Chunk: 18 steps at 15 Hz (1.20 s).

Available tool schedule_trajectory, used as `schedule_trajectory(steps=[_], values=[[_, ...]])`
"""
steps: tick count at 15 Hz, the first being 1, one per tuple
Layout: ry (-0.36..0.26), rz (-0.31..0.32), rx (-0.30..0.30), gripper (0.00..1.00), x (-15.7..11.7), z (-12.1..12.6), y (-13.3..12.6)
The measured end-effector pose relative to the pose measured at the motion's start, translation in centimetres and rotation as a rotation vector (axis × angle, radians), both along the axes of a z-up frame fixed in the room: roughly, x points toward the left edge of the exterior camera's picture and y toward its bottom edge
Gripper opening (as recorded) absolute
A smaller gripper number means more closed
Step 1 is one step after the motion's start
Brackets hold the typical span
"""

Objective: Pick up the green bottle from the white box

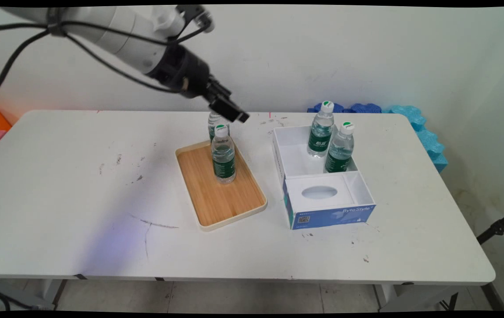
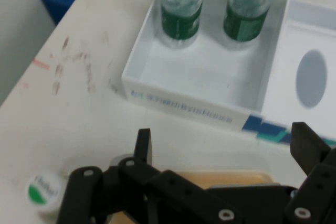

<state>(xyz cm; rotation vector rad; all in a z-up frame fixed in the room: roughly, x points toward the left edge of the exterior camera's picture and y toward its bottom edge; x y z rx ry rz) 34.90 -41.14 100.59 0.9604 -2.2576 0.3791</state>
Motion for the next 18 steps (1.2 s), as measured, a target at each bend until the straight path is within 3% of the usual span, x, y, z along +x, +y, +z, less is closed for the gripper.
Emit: schedule_trajectory(steps=[4, 8, 18], values=[[-0.010, -0.071, -0.031, 1.00, -3.9, 1.1, -1.9], [-0.027, -0.135, -0.052, 1.00, -6.7, 0.6, -4.0], [-0.060, -0.259, -0.029, 1.00, -14.3, -6.1, -10.8]])
